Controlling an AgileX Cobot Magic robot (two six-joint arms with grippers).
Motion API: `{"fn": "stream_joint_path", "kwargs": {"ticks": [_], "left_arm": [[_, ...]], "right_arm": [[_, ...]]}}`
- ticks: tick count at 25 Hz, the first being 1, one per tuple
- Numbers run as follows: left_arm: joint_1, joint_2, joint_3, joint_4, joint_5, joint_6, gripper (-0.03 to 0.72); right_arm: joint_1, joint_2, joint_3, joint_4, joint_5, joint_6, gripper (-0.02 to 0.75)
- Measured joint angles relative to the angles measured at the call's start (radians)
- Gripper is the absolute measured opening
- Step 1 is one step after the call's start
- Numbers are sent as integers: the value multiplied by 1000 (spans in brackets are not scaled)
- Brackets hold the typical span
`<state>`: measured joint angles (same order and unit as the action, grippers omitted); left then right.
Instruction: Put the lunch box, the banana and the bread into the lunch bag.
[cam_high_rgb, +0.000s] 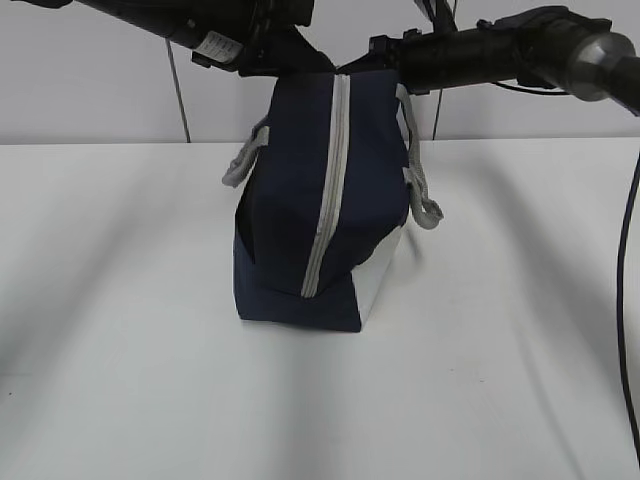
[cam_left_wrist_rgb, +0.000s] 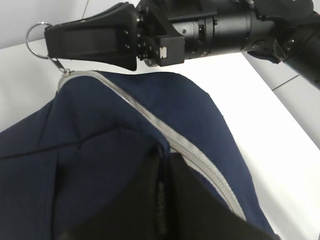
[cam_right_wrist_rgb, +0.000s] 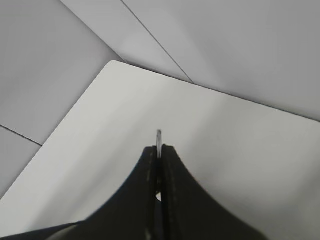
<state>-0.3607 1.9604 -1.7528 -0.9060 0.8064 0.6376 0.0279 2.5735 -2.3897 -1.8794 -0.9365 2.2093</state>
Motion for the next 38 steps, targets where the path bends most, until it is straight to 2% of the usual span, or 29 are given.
{"fn": "stream_joint_path", "kwargs": {"ticks": [18,20,21,26,28,34,38], "left_arm": [[0,0,0,0,14,-15,15],[0,-2,0,0,19,-30,15],[0,-3,0,0,22,-32,15],[0,-7,0,16,30,-72,15],[0,-7,0,56,22,-127,15],[42,-7,0,150,2,-357,15],[73,-7,0,157,-13,-412,15]], "right_arm": [[2,-7,49,4,8,0,-5],[2,-22,49,0,17,0,41],[2,-30,49,0,17,0,87],[2,-88,49,0,7,-4,430],[2,-117,49,0,-11,-13,501],[2,-226,111,0,-31,-45,541],[2,-305,195,0,-41,-60,543]]}}
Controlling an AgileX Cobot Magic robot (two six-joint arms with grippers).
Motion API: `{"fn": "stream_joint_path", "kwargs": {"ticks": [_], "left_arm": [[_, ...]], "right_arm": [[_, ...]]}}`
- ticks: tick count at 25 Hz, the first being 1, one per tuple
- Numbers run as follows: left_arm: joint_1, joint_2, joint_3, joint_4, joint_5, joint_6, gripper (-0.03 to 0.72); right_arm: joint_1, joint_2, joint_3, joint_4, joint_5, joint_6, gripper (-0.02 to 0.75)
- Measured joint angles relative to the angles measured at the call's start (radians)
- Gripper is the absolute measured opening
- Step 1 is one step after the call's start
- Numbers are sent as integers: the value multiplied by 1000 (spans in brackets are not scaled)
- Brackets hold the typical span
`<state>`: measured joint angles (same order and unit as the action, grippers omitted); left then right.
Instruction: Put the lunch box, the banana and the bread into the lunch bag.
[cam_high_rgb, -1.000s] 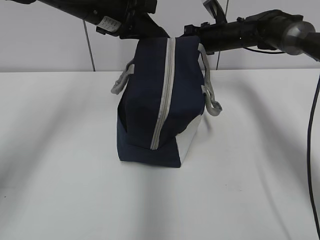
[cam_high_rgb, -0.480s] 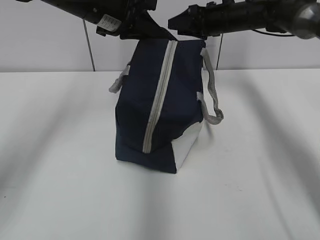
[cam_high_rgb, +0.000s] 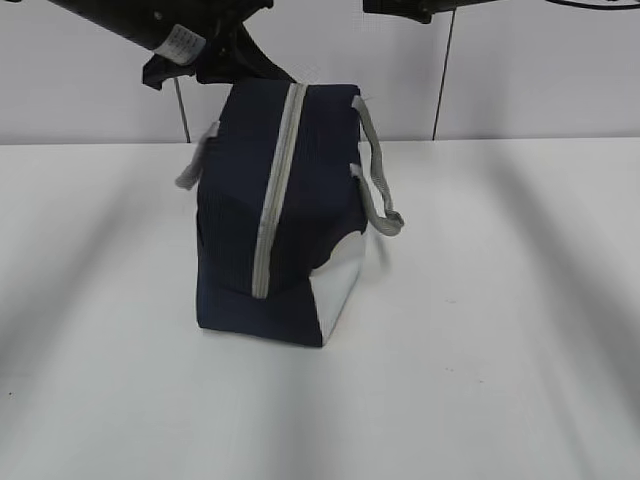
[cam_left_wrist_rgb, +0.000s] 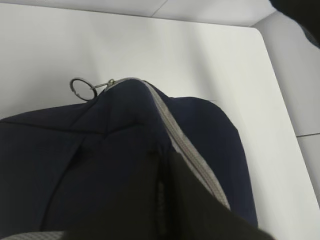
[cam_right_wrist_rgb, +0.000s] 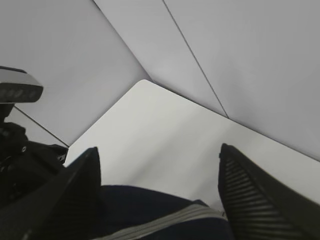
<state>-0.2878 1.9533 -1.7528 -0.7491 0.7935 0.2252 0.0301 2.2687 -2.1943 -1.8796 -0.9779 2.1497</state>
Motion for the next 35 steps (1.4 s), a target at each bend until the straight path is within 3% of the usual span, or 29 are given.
{"fn": "stream_joint_path", "kwargs": {"ticks": [7,9,14,16,22,29,35], "left_arm": [[3,10,0,41,-16,-6,50],[3,26,-1,59,-22,-7,120],[9,38,-1,129,-13,-10,438],[23,34,-1,142,0,-10,501],[107,-43,-1,158,129,-21,530],[117,-151,-1,189,351,-23,462],[117,-210,-1,234,441,-28,445]], "right_arm": [[0,-82,96,0,-37,-15,543],[0,-100,111,0,-47,-17,543],[0,-160,161,0,-50,-33,543],[0,-185,190,0,-50,-44,543],[4,-264,300,0,-84,-54,543],[61,-310,318,0,-235,26,538],[99,-317,397,0,-241,107,363]]}}
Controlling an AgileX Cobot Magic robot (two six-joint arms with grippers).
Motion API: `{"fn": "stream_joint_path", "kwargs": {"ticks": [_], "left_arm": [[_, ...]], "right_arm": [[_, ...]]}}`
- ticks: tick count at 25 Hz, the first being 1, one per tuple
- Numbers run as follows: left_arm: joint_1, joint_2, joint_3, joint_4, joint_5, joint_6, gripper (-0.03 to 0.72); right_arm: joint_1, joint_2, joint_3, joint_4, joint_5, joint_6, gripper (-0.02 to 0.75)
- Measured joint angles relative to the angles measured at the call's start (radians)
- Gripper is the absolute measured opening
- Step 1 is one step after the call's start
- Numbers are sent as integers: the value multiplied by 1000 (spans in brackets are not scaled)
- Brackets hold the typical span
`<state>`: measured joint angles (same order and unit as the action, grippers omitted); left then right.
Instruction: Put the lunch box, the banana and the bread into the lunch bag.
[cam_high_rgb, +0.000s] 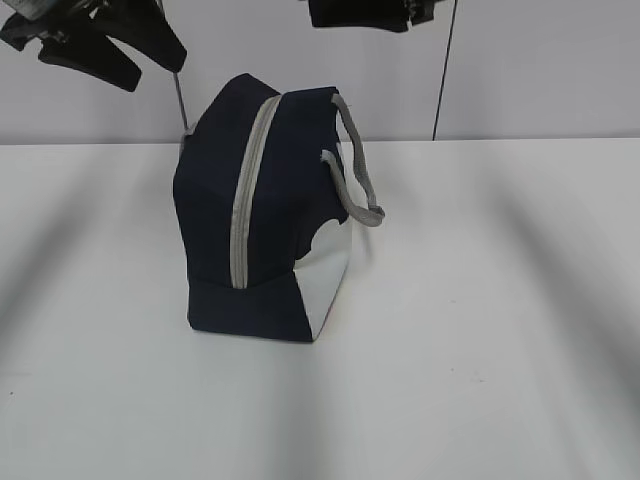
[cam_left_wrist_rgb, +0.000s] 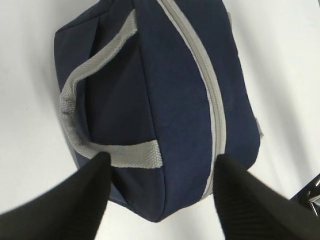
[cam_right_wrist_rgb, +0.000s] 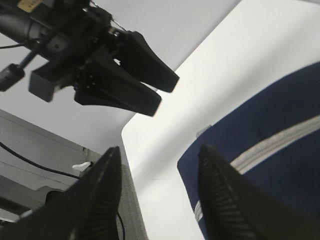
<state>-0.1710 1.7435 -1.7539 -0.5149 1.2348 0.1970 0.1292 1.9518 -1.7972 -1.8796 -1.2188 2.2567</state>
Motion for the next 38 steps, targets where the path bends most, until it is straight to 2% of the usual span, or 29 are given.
{"fn": "stream_joint_path", "kwargs": {"ticks": [4,7,10,16,19,26,30,38], "left_arm": [[-7,-41,1,10,5,-26,444],[-20,-70,1,13,6,-50,430],[-50,-91,1,58,8,-84,424],[-147,-160,6,239,18,-197,412],[-171,-206,8,251,22,-227,407],[-174,-280,20,259,24,-258,403],[-174,-348,145,275,21,-261,400],[-174,-589,538,293,-27,-263,390]], "right_arm": [[4,0,63,0,0,15,228],[4,0,74,0,0,20,185],[4,0,74,0,0,8,177],[4,-2,95,0,1,8,174],[4,-29,140,0,30,10,174],[4,-171,301,0,158,-17,174],[4,-298,460,0,307,-75,174],[4,-554,779,4,617,-131,174]]}}
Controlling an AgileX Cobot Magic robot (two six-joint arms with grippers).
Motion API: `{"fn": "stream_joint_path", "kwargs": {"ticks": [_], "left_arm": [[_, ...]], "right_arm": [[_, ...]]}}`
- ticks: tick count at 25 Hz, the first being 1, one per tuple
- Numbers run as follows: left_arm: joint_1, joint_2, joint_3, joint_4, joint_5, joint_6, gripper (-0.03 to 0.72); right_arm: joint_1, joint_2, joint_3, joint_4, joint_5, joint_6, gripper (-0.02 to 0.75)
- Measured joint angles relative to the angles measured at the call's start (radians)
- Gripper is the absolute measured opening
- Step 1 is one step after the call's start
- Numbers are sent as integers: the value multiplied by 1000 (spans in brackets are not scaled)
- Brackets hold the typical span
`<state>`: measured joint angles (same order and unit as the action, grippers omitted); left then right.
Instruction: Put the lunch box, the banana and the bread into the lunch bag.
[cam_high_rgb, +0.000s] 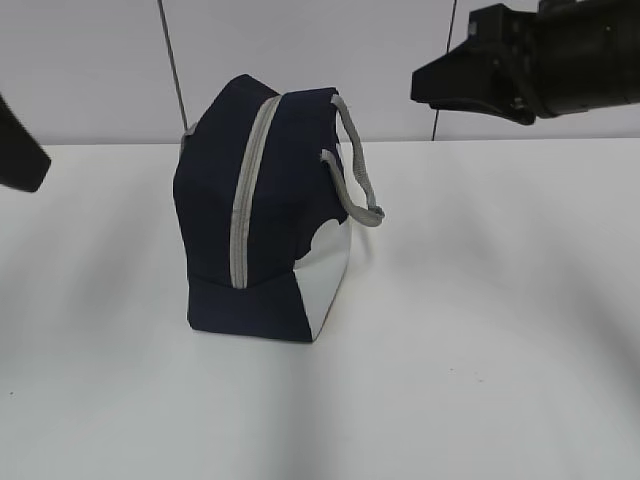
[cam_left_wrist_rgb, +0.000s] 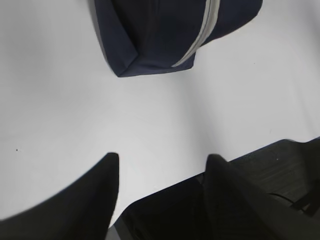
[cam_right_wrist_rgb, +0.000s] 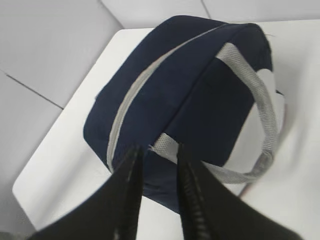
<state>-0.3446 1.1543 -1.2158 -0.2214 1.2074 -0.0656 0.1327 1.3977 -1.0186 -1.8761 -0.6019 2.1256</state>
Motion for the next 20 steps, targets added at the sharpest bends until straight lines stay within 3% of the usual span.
{"fn": "stream_joint_path", "kwargs": {"ticks": [8,12,20], "left_arm": [[0,-285,272,10,-84,-7,381],[0,-423,396,47,-95,-32,374],[0,-664,537,97,-75,-67,371]], "right_arm": [[1,-146,194,13,166,6,174],[1,-200,270,85,251,10,174],[2,-273,381,187,338,25,174]]}}
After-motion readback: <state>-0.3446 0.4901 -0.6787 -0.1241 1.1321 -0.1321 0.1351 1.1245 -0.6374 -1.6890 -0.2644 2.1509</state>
